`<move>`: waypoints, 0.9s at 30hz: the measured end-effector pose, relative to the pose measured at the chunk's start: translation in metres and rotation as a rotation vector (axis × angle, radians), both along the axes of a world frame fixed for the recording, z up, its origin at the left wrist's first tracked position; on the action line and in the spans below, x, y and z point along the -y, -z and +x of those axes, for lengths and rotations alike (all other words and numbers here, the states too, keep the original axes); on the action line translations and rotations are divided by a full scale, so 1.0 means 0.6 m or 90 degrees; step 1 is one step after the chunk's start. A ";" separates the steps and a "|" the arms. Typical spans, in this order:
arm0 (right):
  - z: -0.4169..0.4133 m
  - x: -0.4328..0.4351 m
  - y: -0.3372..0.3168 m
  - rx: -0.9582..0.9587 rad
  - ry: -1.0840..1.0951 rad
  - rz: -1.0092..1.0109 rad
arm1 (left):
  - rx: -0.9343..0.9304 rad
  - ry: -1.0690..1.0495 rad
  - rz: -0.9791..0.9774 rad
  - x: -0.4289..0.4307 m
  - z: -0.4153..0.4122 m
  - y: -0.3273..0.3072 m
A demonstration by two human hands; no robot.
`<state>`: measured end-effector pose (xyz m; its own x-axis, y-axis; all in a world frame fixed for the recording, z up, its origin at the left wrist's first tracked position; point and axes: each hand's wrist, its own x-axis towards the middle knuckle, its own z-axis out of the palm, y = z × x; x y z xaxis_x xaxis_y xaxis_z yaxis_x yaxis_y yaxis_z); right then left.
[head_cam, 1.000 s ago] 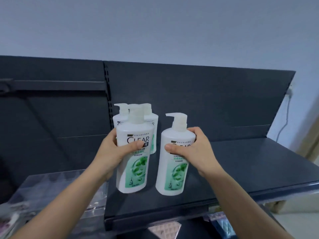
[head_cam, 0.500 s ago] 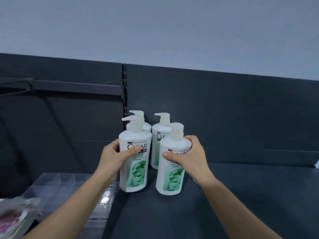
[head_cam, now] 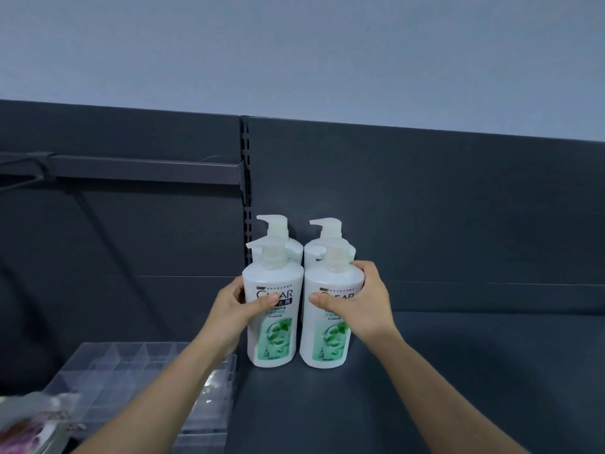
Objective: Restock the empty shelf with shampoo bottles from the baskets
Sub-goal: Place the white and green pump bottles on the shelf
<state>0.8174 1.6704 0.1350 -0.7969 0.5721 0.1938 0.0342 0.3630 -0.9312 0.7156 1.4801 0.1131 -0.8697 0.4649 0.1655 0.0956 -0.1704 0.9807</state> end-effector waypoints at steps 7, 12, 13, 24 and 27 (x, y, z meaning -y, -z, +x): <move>-0.001 0.005 0.018 -0.027 -0.014 -0.011 | -0.054 0.025 -0.129 0.016 -0.013 0.001; 0.003 0.008 0.047 0.043 0.010 0.026 | -0.167 -0.046 -0.253 0.015 -0.008 0.007; 0.002 0.008 0.049 0.055 0.018 0.038 | -0.170 -0.047 -0.254 0.016 -0.012 0.009; -0.003 0.001 0.045 0.085 0.038 0.046 | -0.178 -0.009 -0.275 0.020 -0.029 0.007; -0.002 0.003 0.047 0.082 0.041 0.046 | -0.175 -0.005 -0.265 0.020 -0.028 0.010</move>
